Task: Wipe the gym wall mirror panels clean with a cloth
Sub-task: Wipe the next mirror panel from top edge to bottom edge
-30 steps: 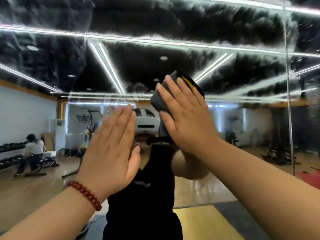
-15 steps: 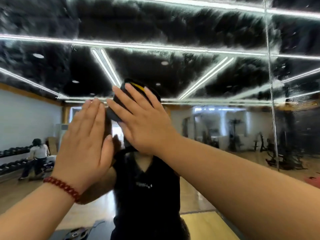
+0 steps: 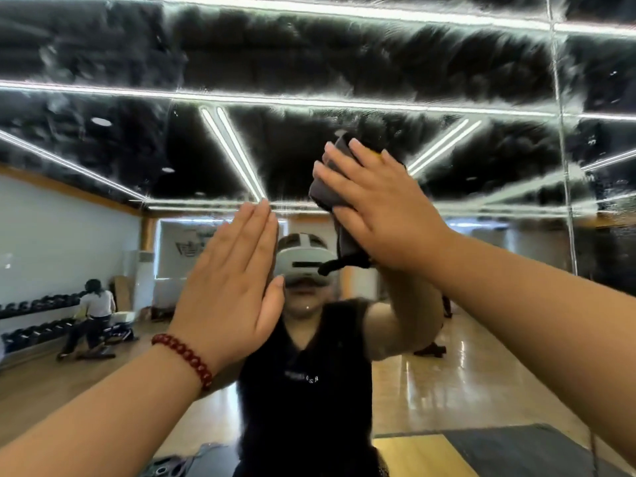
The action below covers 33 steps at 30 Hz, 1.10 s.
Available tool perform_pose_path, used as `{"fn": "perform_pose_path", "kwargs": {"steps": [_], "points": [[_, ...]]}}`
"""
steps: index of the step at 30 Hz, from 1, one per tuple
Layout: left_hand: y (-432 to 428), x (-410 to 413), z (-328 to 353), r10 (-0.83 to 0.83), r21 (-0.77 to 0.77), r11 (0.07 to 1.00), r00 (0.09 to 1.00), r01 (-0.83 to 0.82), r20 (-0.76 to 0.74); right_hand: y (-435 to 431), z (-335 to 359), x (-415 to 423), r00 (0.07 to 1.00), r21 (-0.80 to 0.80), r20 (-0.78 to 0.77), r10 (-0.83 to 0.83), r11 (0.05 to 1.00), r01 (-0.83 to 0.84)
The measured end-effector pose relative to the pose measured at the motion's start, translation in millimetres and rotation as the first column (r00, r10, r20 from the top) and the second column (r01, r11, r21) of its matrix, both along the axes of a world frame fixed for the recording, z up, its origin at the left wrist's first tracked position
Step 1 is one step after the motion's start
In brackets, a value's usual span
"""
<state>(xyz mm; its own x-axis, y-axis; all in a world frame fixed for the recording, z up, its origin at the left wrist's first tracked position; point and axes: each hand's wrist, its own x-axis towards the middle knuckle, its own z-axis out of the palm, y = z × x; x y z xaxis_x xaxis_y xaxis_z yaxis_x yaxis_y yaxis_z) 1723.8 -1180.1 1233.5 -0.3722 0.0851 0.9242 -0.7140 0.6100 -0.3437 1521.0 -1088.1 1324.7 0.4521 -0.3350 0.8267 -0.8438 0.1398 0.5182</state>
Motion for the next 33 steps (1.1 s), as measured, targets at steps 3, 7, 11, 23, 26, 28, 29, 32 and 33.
{"fn": "perform_pose_path", "kwargs": {"steps": [3,7,11,23,26,28,29,32,33], "points": [[1,-13,5,-0.011,-0.014,1.000,0.999,0.012,0.037,3,-42,-20,0.970,0.108,-0.228,0.086,0.992,-0.063],[2,-24,0,-0.008,-0.008,1.000,0.998,0.008,0.064,20,-79,-48,0.913,0.281,-0.396,0.102,0.960,0.014],[6,-33,6,-0.020,-0.014,1.000,0.999,0.021,0.040,21,-3,-39,0.995,0.094,-0.083,0.052,0.995,-0.044],[28,-78,1,-0.043,-0.032,0.998,0.989,0.048,0.139,48,-60,-97,0.966,0.190,-0.250,0.060,0.982,-0.011],[38,-96,10,-0.055,-0.034,0.998,0.990,0.060,0.131,54,4,-104,0.999,0.042,-0.027,-0.020,0.999,0.021],[43,-105,15,-0.057,-0.049,0.997,0.990,0.063,0.126,51,4,-108,0.999,0.055,-0.043,0.015,0.998,-0.013],[43,-109,15,-0.059,-0.057,0.996,0.990,0.067,0.128,49,-11,-111,0.991,0.076,-0.117,0.063,0.996,-0.055],[43,-114,12,-0.052,-0.062,0.996,0.987,0.062,0.153,52,-86,-124,0.940,0.255,-0.309,0.141,0.965,-0.061],[43,-115,10,-0.040,-0.061,0.997,0.987,0.051,0.157,56,-102,-129,0.925,0.303,-0.352,0.143,0.952,-0.031]]}}
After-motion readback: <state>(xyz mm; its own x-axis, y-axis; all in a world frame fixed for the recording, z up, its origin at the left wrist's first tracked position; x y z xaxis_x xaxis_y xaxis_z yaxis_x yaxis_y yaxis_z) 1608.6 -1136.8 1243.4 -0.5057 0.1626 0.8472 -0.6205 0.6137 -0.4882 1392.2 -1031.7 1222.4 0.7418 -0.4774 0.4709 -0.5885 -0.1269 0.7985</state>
